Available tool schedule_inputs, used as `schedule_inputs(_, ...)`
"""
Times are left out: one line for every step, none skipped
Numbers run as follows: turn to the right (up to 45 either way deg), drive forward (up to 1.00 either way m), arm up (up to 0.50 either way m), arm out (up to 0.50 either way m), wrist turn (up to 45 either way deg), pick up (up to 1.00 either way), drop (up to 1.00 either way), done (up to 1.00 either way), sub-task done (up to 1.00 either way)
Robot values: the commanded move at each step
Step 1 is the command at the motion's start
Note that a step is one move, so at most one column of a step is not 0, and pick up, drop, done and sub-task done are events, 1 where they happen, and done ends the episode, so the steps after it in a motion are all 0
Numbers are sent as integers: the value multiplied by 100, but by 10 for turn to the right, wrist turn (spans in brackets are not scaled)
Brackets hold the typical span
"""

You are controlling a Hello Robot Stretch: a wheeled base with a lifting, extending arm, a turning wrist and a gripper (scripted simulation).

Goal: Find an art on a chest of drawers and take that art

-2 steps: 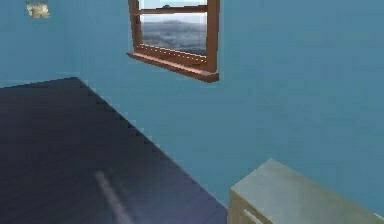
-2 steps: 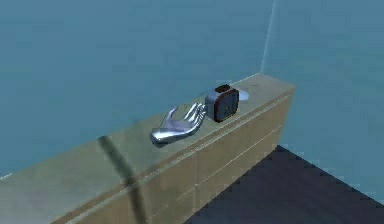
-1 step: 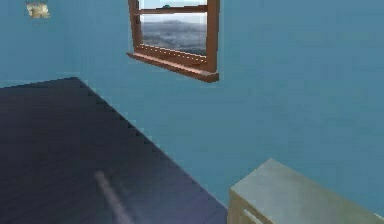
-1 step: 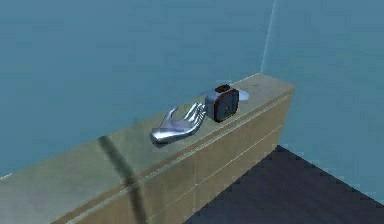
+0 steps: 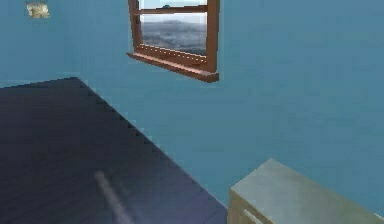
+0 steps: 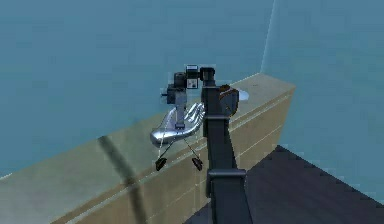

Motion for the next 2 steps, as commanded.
schedule_inputs(0,0,0,0,450,0,0,0,0)
schedule_inputs(0,0,0,0,450,0,0,0,0)
